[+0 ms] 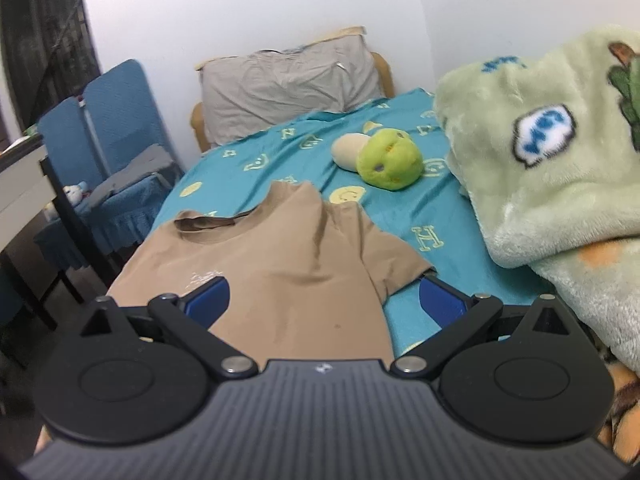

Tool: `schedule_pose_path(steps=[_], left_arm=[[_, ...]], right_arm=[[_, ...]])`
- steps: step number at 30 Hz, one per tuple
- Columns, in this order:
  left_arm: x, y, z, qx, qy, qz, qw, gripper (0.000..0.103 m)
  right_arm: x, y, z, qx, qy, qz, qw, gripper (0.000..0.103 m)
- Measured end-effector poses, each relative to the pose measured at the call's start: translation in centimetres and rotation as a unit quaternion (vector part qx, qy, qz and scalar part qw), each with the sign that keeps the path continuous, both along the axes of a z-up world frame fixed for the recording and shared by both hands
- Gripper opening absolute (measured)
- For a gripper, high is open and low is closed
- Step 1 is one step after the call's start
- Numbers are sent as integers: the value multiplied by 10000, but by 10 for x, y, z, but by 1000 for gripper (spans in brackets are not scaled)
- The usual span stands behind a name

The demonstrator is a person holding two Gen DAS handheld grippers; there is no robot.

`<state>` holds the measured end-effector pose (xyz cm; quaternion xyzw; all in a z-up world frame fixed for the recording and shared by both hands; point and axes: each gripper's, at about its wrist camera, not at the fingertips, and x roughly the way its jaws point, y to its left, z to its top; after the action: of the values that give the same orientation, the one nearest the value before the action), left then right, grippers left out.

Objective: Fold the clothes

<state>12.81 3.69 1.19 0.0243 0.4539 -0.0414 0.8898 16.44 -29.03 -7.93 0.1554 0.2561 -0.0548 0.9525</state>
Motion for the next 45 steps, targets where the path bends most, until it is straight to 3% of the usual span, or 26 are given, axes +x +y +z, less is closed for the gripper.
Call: schedule_pose_path(steps=[7,11,15,17,22,24,26,28,30,31,32,35,38,42,45], left_arm=[[-11,7,11,-62,-378,241,9990,100],[1,-26,22,-738,-872,348,9928,103],[16,-52,-5,-1301,-1252,341,9830,103],[20,-59,-25,-1280,-1262,225,9835,103],[32,-48,-67,-954,-1235,327,9872,103],[41,-33,-78,-1281,-1075,585,9842,103],[51,-20,-86,-1693,-906,806,9781,103],[59,-15,-93,-1965,-848,922,9725,103],[62,-17,-97,-1896,-915,843,9739,103],[63,-18,-99,-1830,-956,791,9753,103],[64,-19,-102,-1764,-996,739,9765,103],[67,-22,-106,-1725,-1017,653,9776,103],[69,-24,-110,-1731,-1013,600,9778,103],[69,-20,-111,-1738,-984,647,9777,103],[68,-19,-112,-1738,-940,665,9780,103]], right_arm=[[0,-29,-6,707,5,-205,9973,103],[4,-51,-16,1279,-18,-400,9910,102],[17,-72,-40,2063,38,-680,9761,97],[28,-81,-56,2435,126,-856,9660,82],[66,-99,-104,2943,464,-1442,9436,81],[78,-105,-123,3191,456,-1637,9323,79],[91,-107,-134,3286,305,-1647,9295,72],[108,-105,-136,3123,208,-1458,9385,65],[125,-100,-138,2866,197,-1281,9493,58],[130,-96,-137,2668,201,-1207,9559,47],[135,-93,-136,2478,205,-1138,9619,29],[141,-88,-129,2132,209,-1053,9711,8],[136,-90,-106,1806,-176,-1167,9765,7],[124,-81,-63,821,-881,-1150,9860,7],[116,-73,-60,625,-900,-948,9894,7]])
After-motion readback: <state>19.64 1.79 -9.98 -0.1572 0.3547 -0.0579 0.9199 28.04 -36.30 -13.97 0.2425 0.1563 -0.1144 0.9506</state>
